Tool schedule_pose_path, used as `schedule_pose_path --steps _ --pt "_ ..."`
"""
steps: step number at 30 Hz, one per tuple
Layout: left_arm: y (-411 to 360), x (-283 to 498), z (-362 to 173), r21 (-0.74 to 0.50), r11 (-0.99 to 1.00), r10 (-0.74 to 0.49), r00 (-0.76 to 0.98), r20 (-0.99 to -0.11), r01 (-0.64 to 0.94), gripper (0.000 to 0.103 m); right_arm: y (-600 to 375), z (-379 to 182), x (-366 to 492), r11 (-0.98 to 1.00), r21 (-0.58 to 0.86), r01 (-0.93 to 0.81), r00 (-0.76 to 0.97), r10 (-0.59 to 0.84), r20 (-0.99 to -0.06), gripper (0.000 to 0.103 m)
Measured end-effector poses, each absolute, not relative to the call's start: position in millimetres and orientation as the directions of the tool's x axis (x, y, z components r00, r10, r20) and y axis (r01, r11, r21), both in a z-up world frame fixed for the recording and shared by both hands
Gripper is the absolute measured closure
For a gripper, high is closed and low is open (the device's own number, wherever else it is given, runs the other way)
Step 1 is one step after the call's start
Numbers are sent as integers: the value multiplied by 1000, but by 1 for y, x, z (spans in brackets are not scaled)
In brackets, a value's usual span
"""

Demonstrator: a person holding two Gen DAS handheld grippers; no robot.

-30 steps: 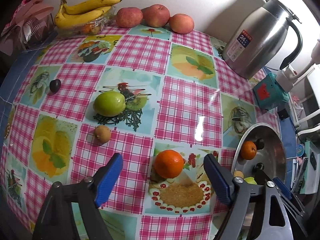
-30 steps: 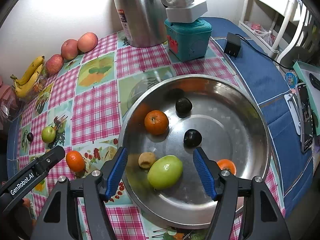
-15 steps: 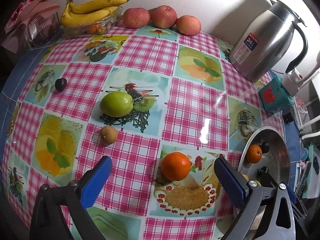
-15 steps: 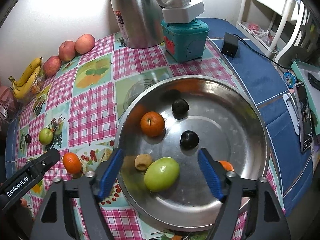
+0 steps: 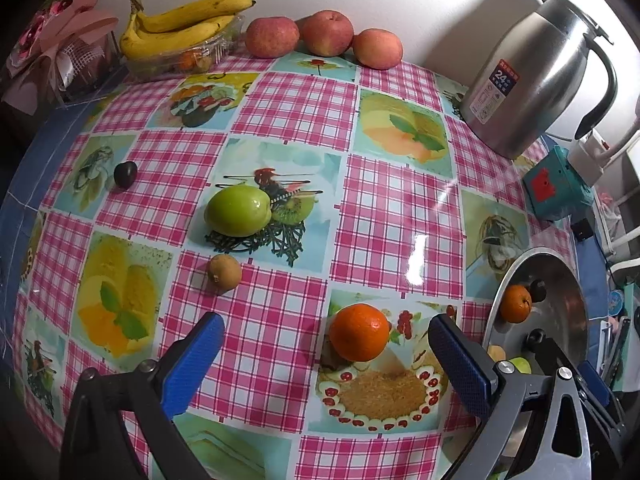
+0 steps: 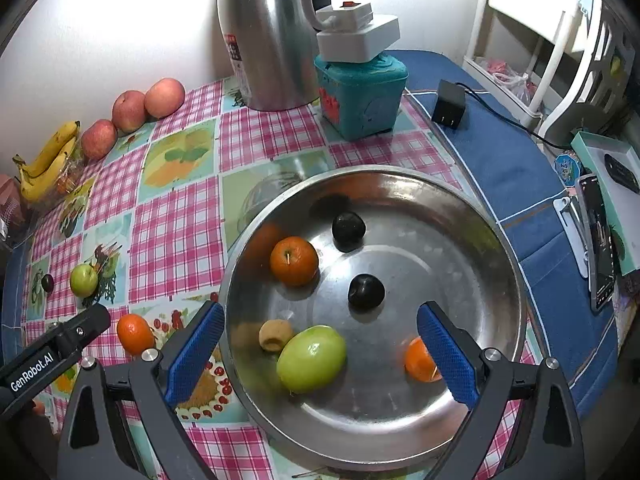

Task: Organize fruits
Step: 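Withdraw both open grippers from the bowl toward the remaining fruit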

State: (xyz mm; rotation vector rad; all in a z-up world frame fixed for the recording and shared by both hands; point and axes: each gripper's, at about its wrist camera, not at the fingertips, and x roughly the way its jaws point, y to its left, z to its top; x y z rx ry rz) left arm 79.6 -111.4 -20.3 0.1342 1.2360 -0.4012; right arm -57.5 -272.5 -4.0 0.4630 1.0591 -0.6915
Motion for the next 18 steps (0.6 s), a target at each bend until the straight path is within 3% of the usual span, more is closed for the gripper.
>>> schedule_pose_path --steps 12,18 --pt "-118 79 -9 -64 895 -235 346 -908 441 0 -272 -5 -58 700 51 712 334 -274 -902 6" --pt "-116 87 -9 -118 891 -272 309 -911 438 0 -272 -3 -57 706 42 707 331 -278 -902 6"
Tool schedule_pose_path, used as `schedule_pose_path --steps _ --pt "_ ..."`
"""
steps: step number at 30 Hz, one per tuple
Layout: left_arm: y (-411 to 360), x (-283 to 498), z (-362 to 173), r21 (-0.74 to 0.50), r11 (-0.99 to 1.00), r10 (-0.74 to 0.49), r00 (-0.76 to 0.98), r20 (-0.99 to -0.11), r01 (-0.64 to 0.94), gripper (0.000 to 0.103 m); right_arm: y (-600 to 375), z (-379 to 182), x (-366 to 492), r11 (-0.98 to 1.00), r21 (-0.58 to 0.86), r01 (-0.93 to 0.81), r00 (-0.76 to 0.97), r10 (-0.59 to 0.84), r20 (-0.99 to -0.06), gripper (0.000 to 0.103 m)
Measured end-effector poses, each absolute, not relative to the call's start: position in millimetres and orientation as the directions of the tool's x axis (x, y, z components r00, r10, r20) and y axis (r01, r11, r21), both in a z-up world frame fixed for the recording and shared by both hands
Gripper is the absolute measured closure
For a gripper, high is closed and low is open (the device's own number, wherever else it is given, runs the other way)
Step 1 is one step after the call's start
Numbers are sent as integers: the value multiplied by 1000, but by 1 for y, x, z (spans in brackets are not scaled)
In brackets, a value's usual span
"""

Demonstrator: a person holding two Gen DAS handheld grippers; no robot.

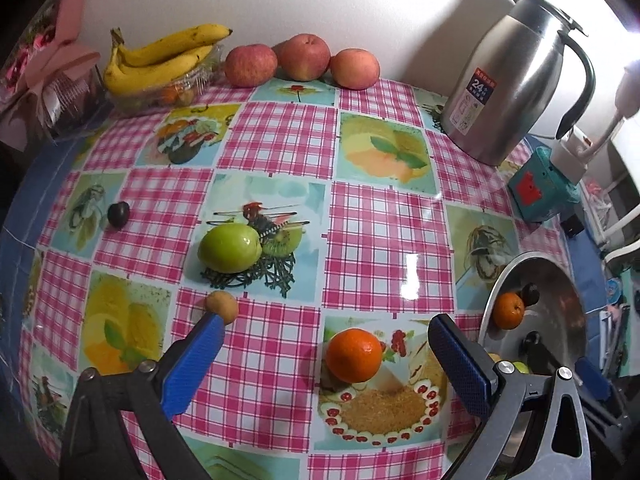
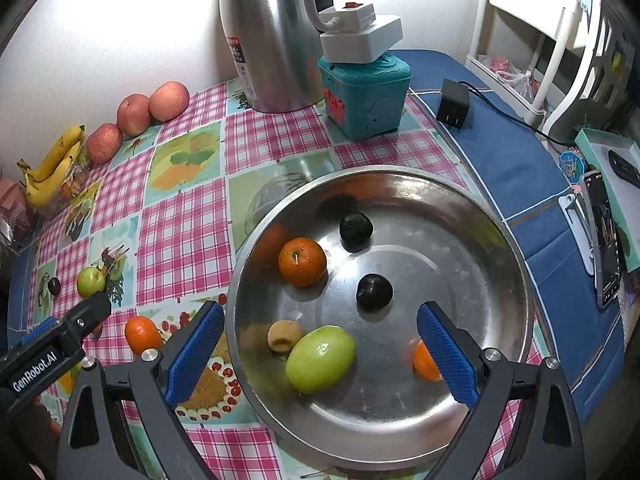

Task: Organize fruits
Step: 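Withdraw both open grippers from the bowl toward the remaining fruit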

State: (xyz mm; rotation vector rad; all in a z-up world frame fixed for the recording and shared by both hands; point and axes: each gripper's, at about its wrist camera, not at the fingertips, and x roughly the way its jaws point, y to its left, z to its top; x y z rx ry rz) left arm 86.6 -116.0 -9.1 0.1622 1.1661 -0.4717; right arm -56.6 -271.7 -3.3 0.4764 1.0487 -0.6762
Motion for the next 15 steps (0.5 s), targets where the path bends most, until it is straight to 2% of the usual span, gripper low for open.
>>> schedule_pose_path --steps 12,15 --pt "-106 95 5 -108 895 -295 393 -871 433 0 -266 -1 -51 709 18 704 324 -299 -898 6" --pt "-99 100 8 -62 908 -257 434 -863 415 0 -262 0 -47 717 21 697 333 -298 -895 6"
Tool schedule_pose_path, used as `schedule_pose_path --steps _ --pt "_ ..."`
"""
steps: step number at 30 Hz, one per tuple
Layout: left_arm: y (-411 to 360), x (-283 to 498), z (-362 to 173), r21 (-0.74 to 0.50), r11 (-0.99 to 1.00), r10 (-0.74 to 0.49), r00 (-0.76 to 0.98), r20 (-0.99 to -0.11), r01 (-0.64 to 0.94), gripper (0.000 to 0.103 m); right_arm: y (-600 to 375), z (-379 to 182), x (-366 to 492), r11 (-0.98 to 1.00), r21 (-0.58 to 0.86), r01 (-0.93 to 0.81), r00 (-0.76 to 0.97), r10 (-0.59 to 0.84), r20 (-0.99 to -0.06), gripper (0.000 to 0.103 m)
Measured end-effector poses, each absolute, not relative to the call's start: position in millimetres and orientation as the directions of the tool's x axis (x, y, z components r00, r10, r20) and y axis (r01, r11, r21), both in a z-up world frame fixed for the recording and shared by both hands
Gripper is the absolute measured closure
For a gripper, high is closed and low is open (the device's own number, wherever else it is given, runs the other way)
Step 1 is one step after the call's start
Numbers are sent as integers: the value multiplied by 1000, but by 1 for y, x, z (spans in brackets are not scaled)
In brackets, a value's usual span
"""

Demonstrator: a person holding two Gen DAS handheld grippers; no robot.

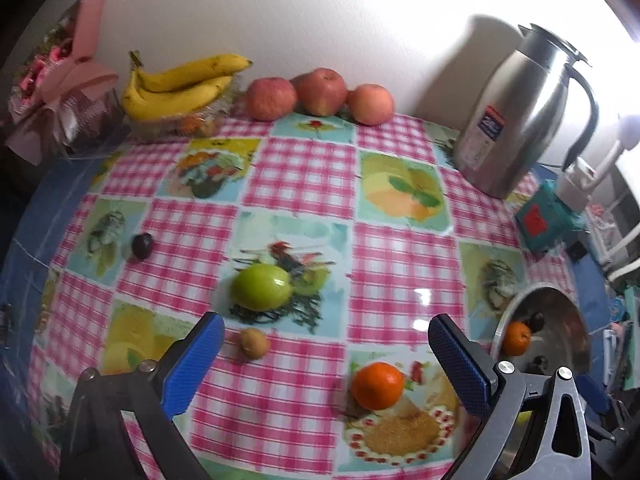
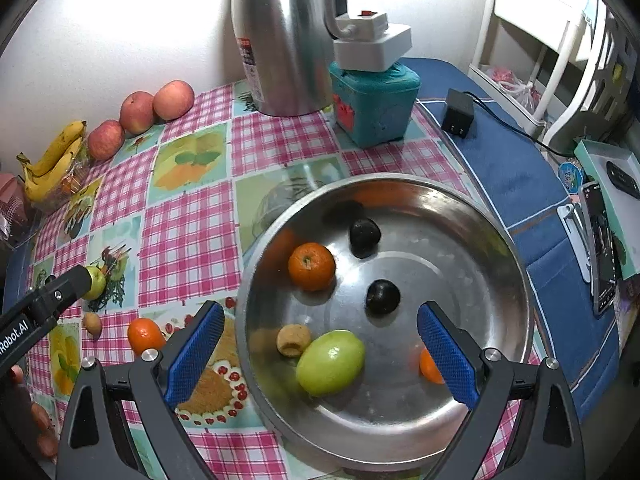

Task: Organize fruits
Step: 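Withdraw both open grippers from the bowl toward the remaining fruit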

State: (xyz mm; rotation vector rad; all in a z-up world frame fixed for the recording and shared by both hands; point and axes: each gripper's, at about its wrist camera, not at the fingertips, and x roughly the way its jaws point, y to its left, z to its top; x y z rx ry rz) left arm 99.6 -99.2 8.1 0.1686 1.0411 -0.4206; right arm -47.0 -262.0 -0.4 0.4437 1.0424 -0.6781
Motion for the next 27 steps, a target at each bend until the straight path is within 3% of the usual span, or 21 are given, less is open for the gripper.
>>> schedule_pose_path --steps 23,27 --pt "-5 150 17 18 955 -159 560 -813 297 0 -196 -4 13 812 100 575 412 -182 -893 6" --pt "4 155 11 -31 957 -189 542 -819 288 0 -183 -8 25 831 114 545 422 -154 -894 6"
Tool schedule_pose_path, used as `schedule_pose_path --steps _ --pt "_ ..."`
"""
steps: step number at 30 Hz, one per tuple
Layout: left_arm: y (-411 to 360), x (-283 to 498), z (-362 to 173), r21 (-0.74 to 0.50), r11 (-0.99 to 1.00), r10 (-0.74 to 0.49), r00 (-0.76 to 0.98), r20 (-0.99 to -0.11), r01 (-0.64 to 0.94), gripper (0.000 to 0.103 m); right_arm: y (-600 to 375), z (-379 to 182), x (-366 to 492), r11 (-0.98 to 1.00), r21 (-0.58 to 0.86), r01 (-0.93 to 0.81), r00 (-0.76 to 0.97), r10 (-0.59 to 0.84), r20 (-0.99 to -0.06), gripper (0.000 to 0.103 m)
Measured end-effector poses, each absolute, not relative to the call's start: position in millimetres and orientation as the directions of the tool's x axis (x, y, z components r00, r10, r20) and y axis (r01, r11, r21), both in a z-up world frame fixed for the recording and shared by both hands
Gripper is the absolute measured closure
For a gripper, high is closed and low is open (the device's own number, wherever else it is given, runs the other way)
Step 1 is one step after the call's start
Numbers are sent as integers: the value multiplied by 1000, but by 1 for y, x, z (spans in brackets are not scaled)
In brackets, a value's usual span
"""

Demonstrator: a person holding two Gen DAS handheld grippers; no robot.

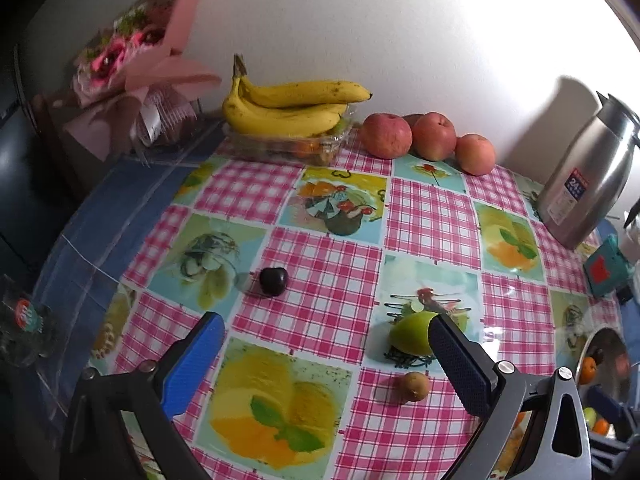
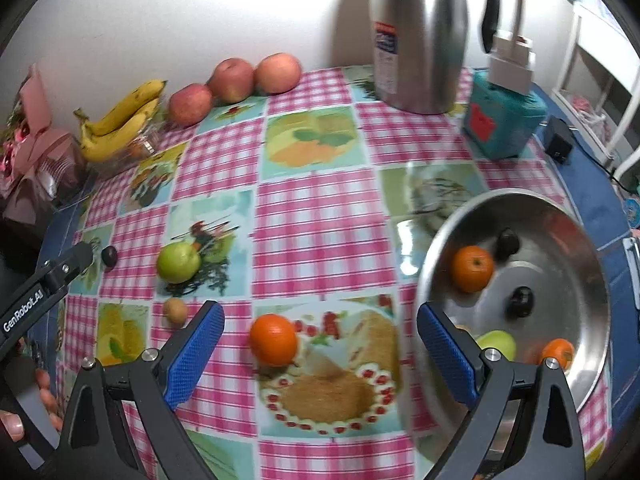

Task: Organize fruits
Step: 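Withdraw both open grippers from the bowl toward the remaining fruit, then grasp the kiwi with the left gripper while the right gripper grasps the orange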

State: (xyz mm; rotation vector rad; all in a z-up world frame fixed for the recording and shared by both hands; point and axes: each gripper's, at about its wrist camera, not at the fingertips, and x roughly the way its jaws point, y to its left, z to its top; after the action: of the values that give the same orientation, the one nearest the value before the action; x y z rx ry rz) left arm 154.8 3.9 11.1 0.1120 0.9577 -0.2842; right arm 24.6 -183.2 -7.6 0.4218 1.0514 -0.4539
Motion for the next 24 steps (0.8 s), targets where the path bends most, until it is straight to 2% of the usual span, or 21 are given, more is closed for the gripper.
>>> schedule_pose_path --steps 7,10,19,20,24 --pt "-6 158 -9 -113 938 -263 458 -849 328 0 -166 -17 39 861 118 495 424 -121 -898 6" --pt "-13 158 -25 -198 914 -330 365 -871 354 0 -164 -26 43 867 117 485 413 -109 -904 6" --pt "-27 155 -59 -220 912 -317 253 -914 345 1 -162 -56 49 873 101 477 350 -83 -933 6" --pt "-27 154 -62 -225 912 -319 250 -914 343 2 -162 -57 49 872 101 478 346 -82 -935 6" --pt "-31 152 -64 -244 903 -336 229 -914 354 18 -163 -61 50 871 103 480 337 -75 -939 7"
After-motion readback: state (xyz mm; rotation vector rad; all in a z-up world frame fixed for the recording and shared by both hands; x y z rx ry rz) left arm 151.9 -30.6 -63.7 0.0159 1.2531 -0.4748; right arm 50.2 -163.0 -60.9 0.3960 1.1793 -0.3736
